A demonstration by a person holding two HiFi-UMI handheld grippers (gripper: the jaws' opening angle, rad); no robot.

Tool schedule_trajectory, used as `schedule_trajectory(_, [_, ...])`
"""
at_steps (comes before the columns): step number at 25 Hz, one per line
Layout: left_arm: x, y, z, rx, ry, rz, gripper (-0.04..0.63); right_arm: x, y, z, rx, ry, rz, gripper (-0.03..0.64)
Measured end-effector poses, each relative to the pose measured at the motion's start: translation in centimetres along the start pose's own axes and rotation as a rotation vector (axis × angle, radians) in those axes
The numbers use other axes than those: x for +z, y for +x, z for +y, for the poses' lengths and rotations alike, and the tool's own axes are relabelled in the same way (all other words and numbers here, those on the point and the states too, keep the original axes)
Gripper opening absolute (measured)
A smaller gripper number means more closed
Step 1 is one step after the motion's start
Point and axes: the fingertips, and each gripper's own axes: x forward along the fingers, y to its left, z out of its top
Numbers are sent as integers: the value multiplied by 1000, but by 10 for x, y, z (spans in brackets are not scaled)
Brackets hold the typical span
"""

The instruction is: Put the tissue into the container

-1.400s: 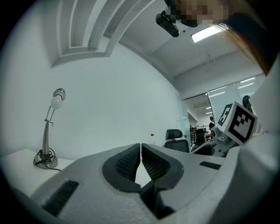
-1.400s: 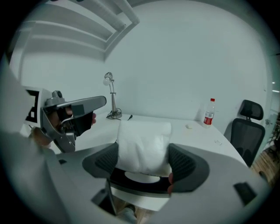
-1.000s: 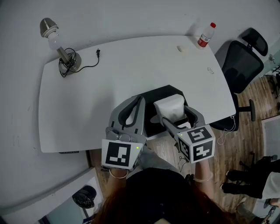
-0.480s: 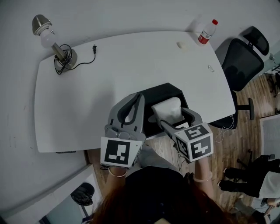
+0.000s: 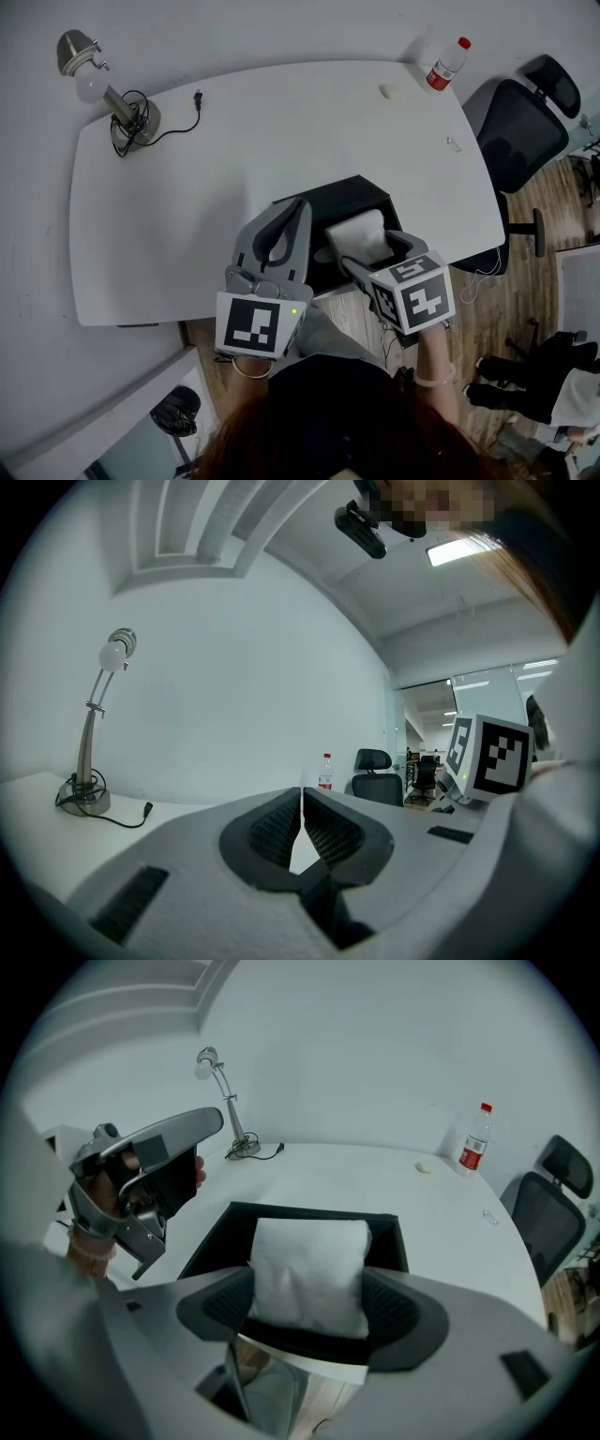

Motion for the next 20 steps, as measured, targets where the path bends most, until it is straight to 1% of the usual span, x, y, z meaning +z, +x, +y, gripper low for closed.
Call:
schedule_trajectory(9, [-5, 5, 4, 9, -7, 17, 32, -7, 13, -1, 19, -13, 101, 379])
schedule_trajectory(20, [-7, 7, 11, 20, -17, 16, 32, -11, 22, -3, 14, -25, 170, 379])
